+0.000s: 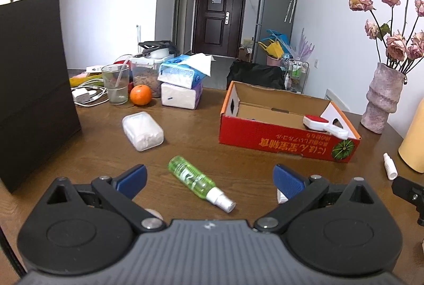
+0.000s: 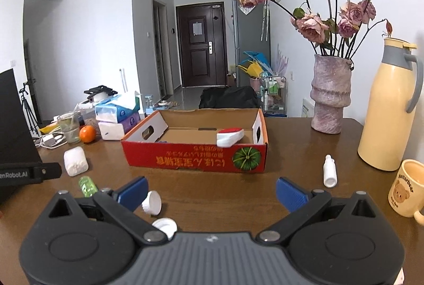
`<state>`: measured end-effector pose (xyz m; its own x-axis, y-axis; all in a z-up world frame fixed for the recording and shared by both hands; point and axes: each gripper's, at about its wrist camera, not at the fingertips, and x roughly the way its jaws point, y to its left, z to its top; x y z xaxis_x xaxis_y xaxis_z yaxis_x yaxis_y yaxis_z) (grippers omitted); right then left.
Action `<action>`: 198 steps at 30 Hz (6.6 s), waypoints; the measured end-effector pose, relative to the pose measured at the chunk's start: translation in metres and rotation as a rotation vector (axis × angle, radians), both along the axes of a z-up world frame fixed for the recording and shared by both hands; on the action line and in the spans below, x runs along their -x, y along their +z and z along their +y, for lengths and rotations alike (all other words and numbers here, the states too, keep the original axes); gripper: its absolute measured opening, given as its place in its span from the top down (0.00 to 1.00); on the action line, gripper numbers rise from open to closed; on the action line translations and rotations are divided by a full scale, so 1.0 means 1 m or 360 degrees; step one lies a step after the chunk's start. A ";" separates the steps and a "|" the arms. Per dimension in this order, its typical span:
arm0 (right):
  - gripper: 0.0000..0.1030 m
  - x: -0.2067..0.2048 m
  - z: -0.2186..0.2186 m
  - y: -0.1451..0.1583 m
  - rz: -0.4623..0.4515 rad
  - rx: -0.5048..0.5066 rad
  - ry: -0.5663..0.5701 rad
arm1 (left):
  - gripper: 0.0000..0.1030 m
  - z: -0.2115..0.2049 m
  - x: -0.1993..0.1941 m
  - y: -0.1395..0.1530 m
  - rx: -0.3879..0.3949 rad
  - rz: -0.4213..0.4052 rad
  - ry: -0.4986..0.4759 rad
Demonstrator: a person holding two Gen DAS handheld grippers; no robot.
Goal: Organize rigid objects
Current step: 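Withdraw both tools from the box back over the table, then close the left tool on the white tape roll while the right tool grasps a white cap, then lift the tape roll with the left tool while the right tool lifts the white cap, then carry the tape roll and white cap with both tools over the cardboard box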
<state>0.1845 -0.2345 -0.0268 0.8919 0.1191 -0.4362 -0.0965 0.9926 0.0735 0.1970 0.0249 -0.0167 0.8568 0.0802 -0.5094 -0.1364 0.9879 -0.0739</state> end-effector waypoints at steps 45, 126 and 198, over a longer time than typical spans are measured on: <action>0.04 -0.050 0.068 -0.077 0.0256 0.0271 0.0248 | 0.00 0.072 0.016 -0.064 0.0013 0.0221 0.0131; 0.62 -0.038 0.029 -0.068 0.0103 0.0058 0.0153 | 0.56 0.038 -0.009 -0.076 -0.0073 0.0112 0.0049; 0.62 -0.265 0.021 -0.013 0.0076 -0.0021 0.0020 | 0.56 -0.071 -0.249 -0.003 -0.0031 -0.0035 -0.0112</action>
<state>0.4493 -0.2140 -0.0397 0.8685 0.1360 -0.4767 -0.1050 0.9903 0.0913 0.4459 -0.0464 -0.0202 0.8715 0.0292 -0.4895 -0.0655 0.9962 -0.0571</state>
